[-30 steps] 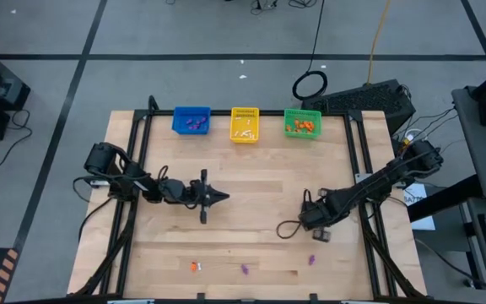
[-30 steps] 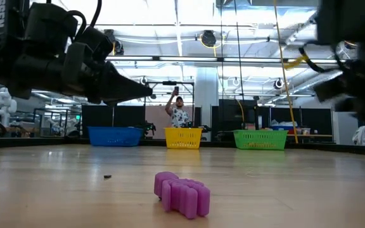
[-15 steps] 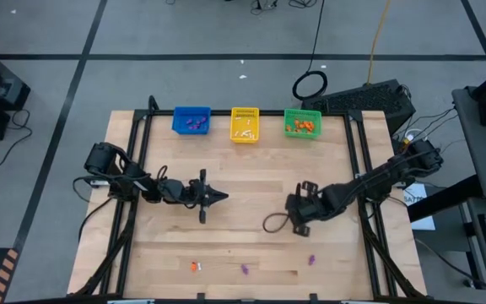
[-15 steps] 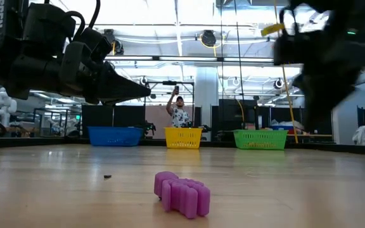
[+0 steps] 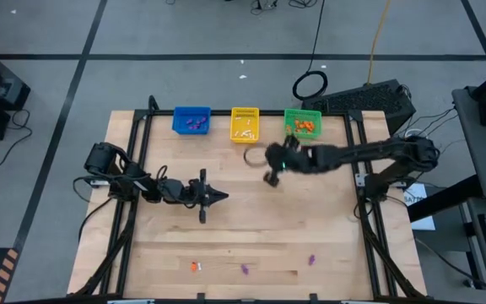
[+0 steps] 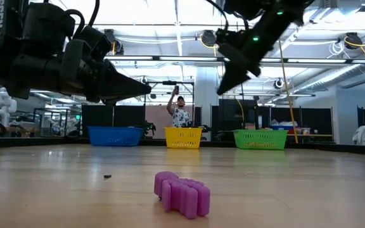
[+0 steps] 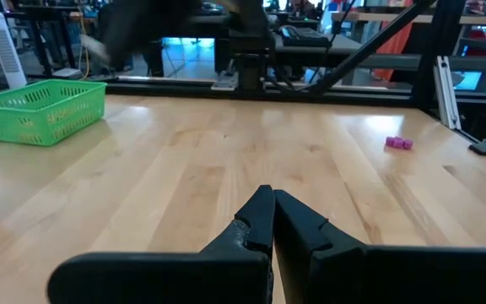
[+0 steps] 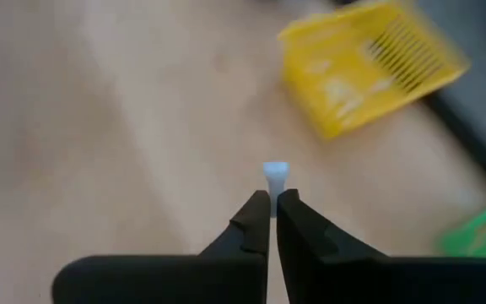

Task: Sort Halloween decoration
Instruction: Put the white bone toy into the yellow bin, then put the violet skeleton toy into the blue bin

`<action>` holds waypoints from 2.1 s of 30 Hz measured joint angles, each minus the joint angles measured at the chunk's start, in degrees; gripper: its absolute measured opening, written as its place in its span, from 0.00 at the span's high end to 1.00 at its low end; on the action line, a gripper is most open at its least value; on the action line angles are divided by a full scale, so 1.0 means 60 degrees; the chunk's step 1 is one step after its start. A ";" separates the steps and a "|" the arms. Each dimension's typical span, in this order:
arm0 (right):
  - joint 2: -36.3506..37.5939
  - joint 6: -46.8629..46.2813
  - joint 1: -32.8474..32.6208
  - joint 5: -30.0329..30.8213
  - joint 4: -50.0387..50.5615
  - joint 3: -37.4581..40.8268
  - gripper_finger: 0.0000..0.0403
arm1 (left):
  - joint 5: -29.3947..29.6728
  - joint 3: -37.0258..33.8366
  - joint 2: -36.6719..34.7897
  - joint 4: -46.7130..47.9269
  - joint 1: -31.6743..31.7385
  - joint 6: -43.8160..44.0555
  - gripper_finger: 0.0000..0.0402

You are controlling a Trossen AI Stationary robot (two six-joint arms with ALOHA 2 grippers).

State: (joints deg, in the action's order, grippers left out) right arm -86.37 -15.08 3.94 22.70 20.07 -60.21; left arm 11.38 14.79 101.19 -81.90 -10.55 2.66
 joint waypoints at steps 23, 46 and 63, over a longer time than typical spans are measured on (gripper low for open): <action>-0.5646 0.2755 0.4099 -0.2590 0.1044 -0.5785 0.99 | -0.0069 0.0007 0.0000 0.0060 0.0004 -0.0004 0.97; -0.6264 0.2274 0.4037 -0.2469 0.2486 -0.6637 0.65 | -0.0128 0.0007 -0.0003 0.0838 0.0004 -0.0007 0.97; -0.3593 0.0699 0.0129 -0.1517 -0.0278 -0.3311 1.00 | 0.0531 -0.1134 -0.0671 0.0206 0.0007 -0.0102 0.97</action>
State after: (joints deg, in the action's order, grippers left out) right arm -107.93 -10.88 4.71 13.60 18.41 -80.07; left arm 14.56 7.98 97.16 -80.67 -10.50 2.04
